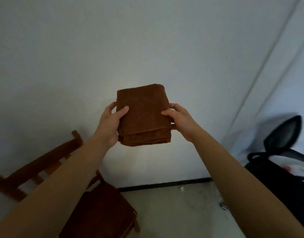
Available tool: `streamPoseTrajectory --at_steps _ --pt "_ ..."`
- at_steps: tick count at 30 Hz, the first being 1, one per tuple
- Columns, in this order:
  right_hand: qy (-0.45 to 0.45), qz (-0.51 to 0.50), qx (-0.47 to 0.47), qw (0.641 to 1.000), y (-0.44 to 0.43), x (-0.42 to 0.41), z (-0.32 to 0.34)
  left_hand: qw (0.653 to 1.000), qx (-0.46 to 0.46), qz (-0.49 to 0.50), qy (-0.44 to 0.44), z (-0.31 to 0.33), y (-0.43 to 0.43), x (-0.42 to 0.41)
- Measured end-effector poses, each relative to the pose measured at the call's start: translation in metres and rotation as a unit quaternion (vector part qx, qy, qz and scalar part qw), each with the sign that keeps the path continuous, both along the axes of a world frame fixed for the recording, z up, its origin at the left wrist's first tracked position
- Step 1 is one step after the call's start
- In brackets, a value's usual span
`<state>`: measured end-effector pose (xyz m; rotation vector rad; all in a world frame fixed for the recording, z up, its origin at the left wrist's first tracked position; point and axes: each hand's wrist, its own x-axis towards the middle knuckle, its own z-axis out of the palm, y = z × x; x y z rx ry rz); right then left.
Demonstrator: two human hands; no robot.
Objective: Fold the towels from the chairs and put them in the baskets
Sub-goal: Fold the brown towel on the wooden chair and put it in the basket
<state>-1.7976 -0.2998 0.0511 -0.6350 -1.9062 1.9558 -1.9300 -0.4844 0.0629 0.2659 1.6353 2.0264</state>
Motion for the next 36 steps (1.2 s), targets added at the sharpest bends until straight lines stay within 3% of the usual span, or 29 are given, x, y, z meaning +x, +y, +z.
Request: streamPoseTrajectory --at_steps 4,6,11,16,26,36 --pt "-0.018 -0.146 0.014 0.989 0.022 0.085 0.011 0.990 0.015 -0.142 -0.001 0.002 0.071 0.037" --pt "-0.025 -0.246 0.015 0.969 0.023 0.149 0.013 0.968 0.020 -0.248 -0.020 0.001 0.110 0.079" --pt "-0.034 -0.443 0.015 0.896 -0.007 0.320 0.017 0.896 0.054 -0.437 -0.060 -0.001 0.164 0.232" --pt "-0.020 -0.582 0.024 0.813 -0.068 0.489 0.018 0.809 0.066 -0.584 -0.031 -0.003 0.175 0.407" --pt "0.018 -0.732 0.001 0.681 -0.148 0.770 -0.005 0.700 0.066 -0.711 0.000 -0.001 0.158 0.732" --pt "0.009 -0.764 -0.020 0.645 -0.089 0.931 -0.020 0.671 0.055 -0.739 0.001 -0.017 0.233 0.902"
